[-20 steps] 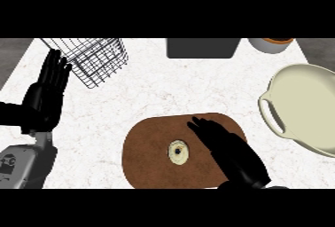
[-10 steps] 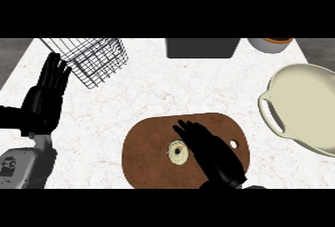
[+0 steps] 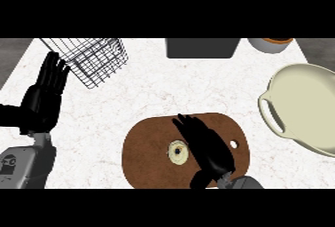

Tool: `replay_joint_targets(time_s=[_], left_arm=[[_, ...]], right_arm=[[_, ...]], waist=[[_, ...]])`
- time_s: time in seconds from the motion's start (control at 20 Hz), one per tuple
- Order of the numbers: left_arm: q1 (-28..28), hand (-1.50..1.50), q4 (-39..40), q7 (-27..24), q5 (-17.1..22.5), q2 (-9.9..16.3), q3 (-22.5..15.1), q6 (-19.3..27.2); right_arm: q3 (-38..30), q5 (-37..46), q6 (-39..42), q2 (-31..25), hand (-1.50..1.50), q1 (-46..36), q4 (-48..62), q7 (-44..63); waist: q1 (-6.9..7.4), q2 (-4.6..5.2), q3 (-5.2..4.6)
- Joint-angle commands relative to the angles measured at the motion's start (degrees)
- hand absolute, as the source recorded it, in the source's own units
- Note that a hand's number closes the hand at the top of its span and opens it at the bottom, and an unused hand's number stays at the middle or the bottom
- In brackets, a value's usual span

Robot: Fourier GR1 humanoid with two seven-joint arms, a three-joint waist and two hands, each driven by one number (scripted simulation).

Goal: Pick the cupcake from the cutting board and place it in the pot

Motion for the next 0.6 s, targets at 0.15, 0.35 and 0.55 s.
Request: replay_joint_targets(time_s=[0.15,0.35,0.55], left_arm=[[1.4,0.00,-3.0,0.7,-3.3,-3.5,-2.3,1.3],[-0.8,0.00,-1.4,2.3,-0.7,-0.2,2.6,-2.1],[2.0,0.00,-6.1,3.5,-3.4,-2.6,0.1,0.0]], right_arm=[[0.5,4.9,-7.3,4.2,-1.50,1.2,9.8,-4.0],[-1.3,2.1,-5.8,5.0,-1.50,-4.9,13.6,-3.7],[0.2,1.3,-11.3,5.0,-1.50,-4.6,19.0,-6.6]], waist=[[0.06,-0.01,0.01],[0.13,0.00,0.00],[0.28,0.00,0.01]])
